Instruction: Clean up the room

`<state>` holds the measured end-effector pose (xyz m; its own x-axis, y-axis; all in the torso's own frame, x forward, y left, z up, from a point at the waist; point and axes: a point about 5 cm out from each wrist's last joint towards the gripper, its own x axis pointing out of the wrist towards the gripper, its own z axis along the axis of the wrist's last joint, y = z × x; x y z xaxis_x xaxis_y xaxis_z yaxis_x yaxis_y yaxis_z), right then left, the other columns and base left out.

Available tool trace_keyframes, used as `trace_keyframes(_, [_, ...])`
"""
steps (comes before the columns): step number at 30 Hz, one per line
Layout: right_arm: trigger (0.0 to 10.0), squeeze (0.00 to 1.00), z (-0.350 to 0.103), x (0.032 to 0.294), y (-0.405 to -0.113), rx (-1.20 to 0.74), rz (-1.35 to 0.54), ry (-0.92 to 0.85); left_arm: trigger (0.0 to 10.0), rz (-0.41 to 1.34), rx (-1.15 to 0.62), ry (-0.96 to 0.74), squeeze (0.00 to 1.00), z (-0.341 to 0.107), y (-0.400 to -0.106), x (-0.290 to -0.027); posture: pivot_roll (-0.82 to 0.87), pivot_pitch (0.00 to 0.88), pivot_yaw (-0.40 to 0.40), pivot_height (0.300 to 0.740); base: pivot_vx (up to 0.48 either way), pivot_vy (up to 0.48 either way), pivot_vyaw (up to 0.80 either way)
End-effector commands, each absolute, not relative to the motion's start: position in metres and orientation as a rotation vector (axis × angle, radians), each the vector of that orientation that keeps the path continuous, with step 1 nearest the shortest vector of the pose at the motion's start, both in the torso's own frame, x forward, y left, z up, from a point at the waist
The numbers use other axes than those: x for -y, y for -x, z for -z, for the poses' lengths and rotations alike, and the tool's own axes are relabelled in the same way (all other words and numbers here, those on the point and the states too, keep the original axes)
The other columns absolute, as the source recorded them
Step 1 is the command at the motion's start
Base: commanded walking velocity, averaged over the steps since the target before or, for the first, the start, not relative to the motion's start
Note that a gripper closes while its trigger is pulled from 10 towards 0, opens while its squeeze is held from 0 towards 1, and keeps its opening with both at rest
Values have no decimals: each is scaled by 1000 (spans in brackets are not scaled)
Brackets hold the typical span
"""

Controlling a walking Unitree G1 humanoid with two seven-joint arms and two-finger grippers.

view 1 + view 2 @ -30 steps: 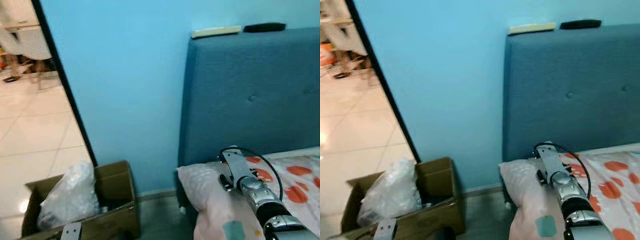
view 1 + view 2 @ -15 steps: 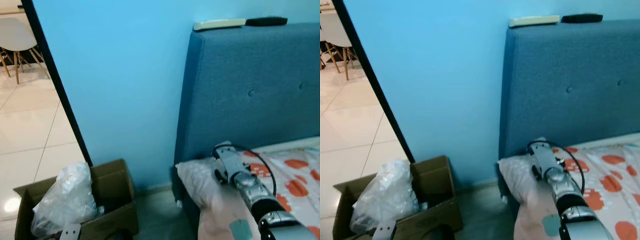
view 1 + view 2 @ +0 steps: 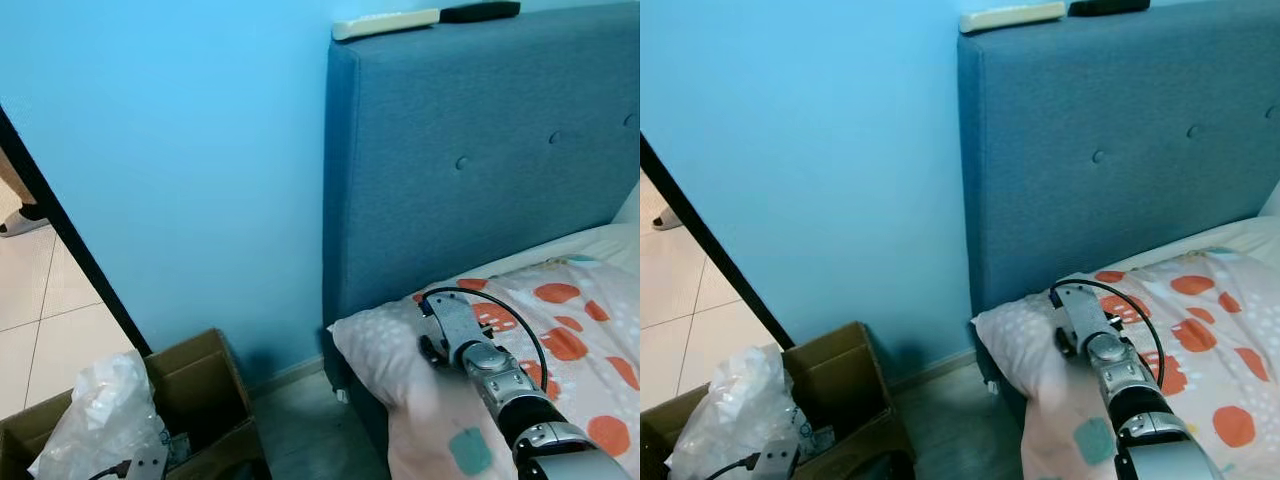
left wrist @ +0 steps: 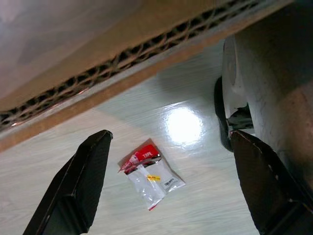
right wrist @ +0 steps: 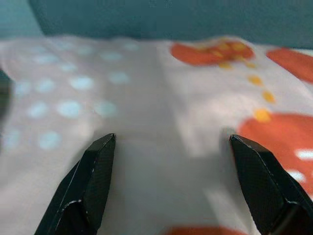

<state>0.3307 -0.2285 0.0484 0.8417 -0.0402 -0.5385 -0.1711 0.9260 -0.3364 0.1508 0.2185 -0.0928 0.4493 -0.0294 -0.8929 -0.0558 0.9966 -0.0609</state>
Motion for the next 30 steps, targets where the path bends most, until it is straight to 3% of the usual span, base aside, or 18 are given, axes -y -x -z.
trace_keyframes(1, [10000,0,-51,227,-332,-543,-75,344,10000,9,-1131,93,0,96,-145,-213,43,61,6,592,0,0,0])
trace_keyframes(12, [10000,0,-58,223,-337,-483,-90,349,10000,15,-1128,85,0,95,-146,-214,43,62,10,637,0,0,0])
trace_keyframes(18, [10000,0,-40,193,-327,-531,-328,453,10000,21,-1128,82,0,95,-146,-214,44,64,10,637,0,0,0])
trace_keyframes(21, [10000,0,-24,163,-309,-598,-629,533,10000,26,-1130,82,0,96,-145,-214,44,67,12,637,0,0,0])
trace_keyframes(27, [10000,0,-18,160,-297,-682,-758,579,10000,29,-1132,82,0,96,-145,-214,44,69,10,637,0,0,0])
trace_keyframes(30, [10000,0,-17,173,-293,-786,-776,689,10000,32,-1133,83,0,96,-145,-213,40,71,9,637,0,0,0])
